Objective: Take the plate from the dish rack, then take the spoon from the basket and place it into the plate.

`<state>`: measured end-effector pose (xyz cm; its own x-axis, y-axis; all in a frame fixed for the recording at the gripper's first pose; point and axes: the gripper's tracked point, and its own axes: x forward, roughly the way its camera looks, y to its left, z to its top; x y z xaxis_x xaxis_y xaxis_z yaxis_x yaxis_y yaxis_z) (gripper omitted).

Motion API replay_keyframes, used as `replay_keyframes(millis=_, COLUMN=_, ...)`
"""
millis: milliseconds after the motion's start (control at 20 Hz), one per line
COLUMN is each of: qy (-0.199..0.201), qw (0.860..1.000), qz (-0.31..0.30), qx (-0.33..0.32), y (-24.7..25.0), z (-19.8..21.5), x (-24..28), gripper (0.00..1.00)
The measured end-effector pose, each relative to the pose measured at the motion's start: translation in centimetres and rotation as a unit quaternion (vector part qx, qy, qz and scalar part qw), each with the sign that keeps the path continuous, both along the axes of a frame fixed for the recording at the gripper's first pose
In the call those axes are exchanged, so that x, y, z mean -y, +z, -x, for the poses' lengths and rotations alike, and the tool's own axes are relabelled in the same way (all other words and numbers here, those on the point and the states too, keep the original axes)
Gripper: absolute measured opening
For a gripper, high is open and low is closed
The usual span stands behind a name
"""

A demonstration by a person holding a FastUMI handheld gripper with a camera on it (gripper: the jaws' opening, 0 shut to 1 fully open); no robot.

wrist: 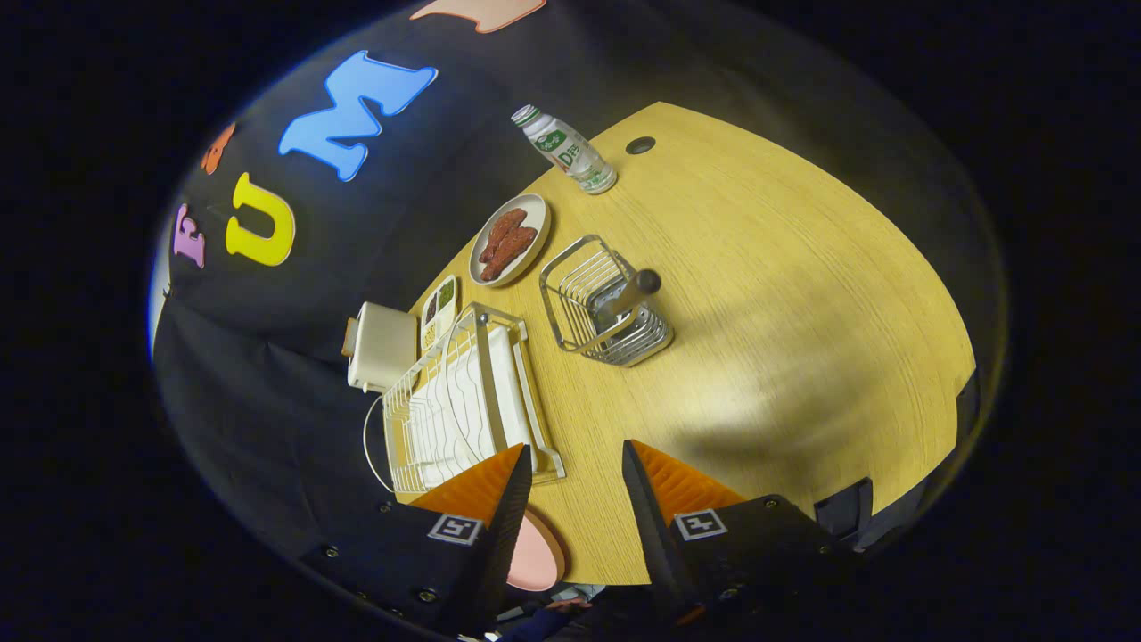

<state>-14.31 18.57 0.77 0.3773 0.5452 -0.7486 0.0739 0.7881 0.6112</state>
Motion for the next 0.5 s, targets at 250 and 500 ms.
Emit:
replay_keyframes(millis=250, qy=-0.059, qw=0.996, qz=0.039, qx=0.063, y=0.1, z=-3.8, x=2.1, gripper=0.64)
replay_keyframes(millis=500, qy=-0.101, qw=0.974, qz=0.091, qx=0.18, y=0.1, z=-7.2, x=2.6, gripper=0.64)
